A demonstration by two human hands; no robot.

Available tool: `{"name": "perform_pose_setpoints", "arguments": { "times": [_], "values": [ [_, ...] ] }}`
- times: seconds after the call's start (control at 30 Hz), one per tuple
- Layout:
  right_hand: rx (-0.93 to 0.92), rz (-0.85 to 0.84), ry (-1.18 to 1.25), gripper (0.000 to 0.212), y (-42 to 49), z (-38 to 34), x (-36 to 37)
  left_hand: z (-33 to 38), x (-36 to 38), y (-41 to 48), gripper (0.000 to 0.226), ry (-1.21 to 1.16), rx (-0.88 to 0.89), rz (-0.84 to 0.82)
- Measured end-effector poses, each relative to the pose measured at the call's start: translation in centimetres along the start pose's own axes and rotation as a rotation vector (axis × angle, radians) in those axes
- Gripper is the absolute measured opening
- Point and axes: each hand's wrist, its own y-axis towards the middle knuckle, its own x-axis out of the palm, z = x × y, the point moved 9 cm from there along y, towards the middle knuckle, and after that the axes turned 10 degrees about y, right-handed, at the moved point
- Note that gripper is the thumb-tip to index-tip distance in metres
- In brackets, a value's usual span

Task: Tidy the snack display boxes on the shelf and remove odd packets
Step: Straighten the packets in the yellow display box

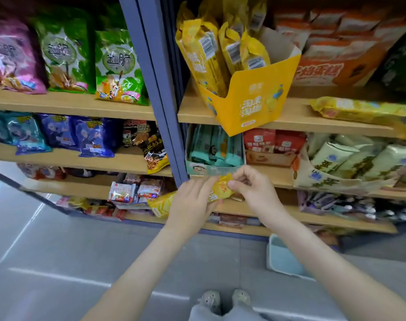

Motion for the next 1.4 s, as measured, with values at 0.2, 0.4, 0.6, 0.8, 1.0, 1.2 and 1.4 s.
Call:
{"name": "perform_pose_setpoints", "arguments": {
  "times": [0.2, 0.4, 0.6, 0.8, 1.0, 1.2, 1.4],
  "values": [
    [-0.065, 0.100, -0.037, 0.031, -1.4, 2.9, -2.5, 2.8, 2.1, -1.4, 0.037, 0.078, 0.128, 0.060],
    [-0.132, 0.046, 0.028, 0.029, -1.7, 2.8, -3.6, 3.4, 2.6, -0.8, 0.036, -0.004, 0.117, 0.045],
    [-0.067, -0.150, 0.068, 0.033, -0.3, 2.4, -3.2, 0.7, 5.6, 0.5, 0.059, -0.544, -0.445, -0.508],
    [0.032, -0.146, 0.175, 0.025, 0.4, 2.3, -3.0, 1.0, 6.3, 0.9, 0.040, -0.837, -0.534, -0.726],
    [0.023, -0.160, -0.055, 0.009, 0.9, 1.5, -3.4, 1.5, 6.0, 1.7, 0.023, -0.788, -0.465, -0.821],
    [0.065, -0.139, -0.108, 0.013, 1.1, 1.5, -4.2, 1.7, 7.1, 1.2, 0.025, -0.824, -0.478, -0.877],
    [0.113, -0.162, 0.255, 0.022, 1.6, 2.1, -4.4, 1.9, 7.2, 1.4, 0.028, -0.887, -0.525, -0.898]
  ]
}}
